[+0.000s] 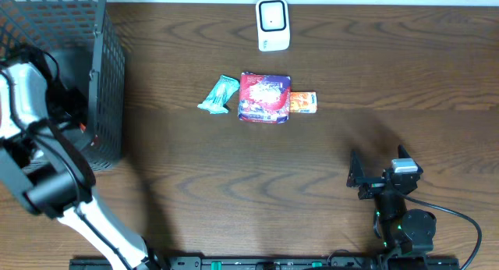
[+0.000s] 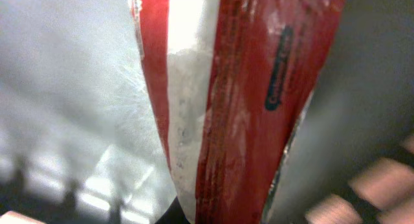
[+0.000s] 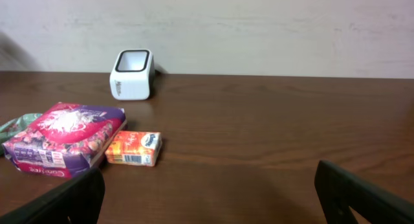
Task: Scan the item barcode
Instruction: 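Grasp the red snack bar in the basket with the left gripper, then carry the red bar out and place it left of the green pack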
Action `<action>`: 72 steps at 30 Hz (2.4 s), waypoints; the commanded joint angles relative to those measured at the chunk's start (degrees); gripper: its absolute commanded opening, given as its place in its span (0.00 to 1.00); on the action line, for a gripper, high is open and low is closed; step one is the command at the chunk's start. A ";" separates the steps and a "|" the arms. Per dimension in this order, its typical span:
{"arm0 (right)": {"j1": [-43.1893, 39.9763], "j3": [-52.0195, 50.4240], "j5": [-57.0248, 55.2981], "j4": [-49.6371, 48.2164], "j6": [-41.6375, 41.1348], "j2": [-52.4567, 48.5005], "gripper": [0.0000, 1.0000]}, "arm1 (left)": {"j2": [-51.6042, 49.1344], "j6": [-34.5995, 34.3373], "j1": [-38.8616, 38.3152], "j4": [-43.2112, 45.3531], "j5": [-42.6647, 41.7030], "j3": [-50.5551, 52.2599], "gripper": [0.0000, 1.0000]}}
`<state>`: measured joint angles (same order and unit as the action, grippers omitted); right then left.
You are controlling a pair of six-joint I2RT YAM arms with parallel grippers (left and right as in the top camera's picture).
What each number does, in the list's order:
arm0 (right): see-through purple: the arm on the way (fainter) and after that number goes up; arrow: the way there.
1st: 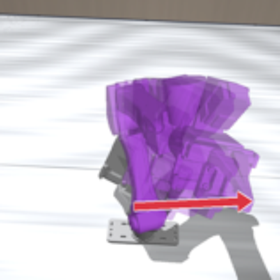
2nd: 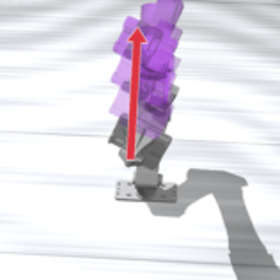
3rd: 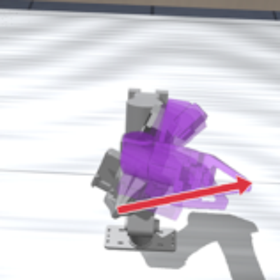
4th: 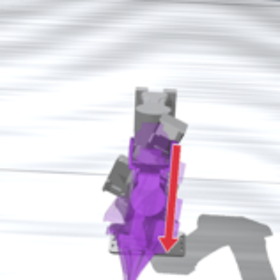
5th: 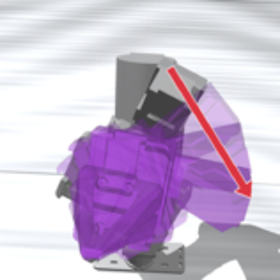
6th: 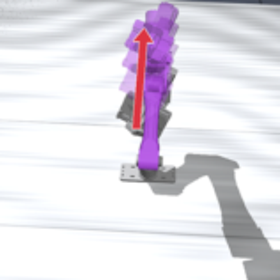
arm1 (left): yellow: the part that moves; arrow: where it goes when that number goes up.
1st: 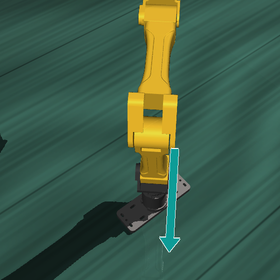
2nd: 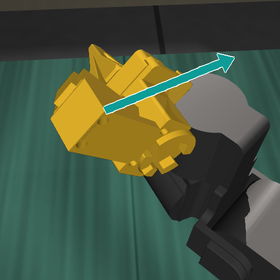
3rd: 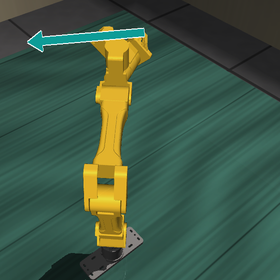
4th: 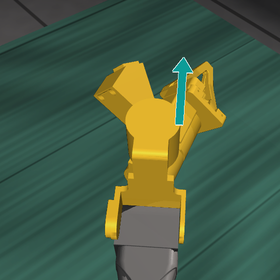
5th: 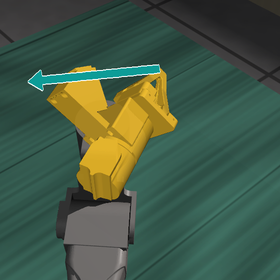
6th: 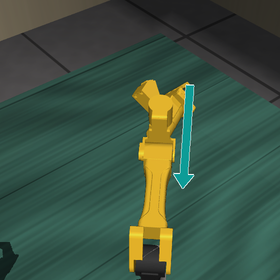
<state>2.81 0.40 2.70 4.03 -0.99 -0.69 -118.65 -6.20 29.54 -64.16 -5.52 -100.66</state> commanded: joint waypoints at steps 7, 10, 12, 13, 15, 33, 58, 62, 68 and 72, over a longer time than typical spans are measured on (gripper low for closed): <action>-0.48 -0.04 -0.50 0.24 -0.22 0.22 0.99 | 22.69 -0.50 0.11 4.74 -3.08 -2.86 0.07; -0.48 -0.04 -0.50 0.24 -0.22 0.22 0.99 | 27.52 -0.50 -0.37 5.62 -3.23 -2.86 0.07; -0.48 -0.04 -0.48 0.24 -0.22 0.22 0.99 | 30.25 0.28 -1.20 6.32 -6.45 -2.86 0.07; -0.48 -0.04 -0.48 0.26 -0.22 0.22 0.99 | 31.52 1.42 -1.81 6.75 -9.73 -2.86 0.07; -0.48 -0.04 -0.48 0.24 -0.22 0.22 0.99 | 33.35 3.98 -3.10 7.72 -16.55 -2.86 0.07; -0.48 -0.04 -0.48 0.24 -0.22 0.22 0.99 | 27.67 5.90 -26.21 10.71 -25.31 -2.54 0.07; -0.48 -0.04 -0.48 0.24 -0.22 0.22 0.99 | 0.20 6.21 -34.32 10.10 -6.78 -2.54 0.07; -0.48 -0.04 -0.50 0.24 -0.22 0.22 0.99 | -3.04 6.21 -34.80 10.08 -6.82 -2.54 0.07; -0.48 -0.04 -0.48 0.24 -0.22 0.22 0.99 | -6.19 6.19 -35.56 10.10 -6.82 -2.32 0.07; -0.48 -0.04 -0.48 0.24 -0.22 0.22 0.99 | -6.43 6.21 -35.91 10.10 -6.80 -2.25 0.08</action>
<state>2.81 0.40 2.70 4.03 -0.99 -0.69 -124.73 -1.02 -5.98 -53.78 -13.13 -102.87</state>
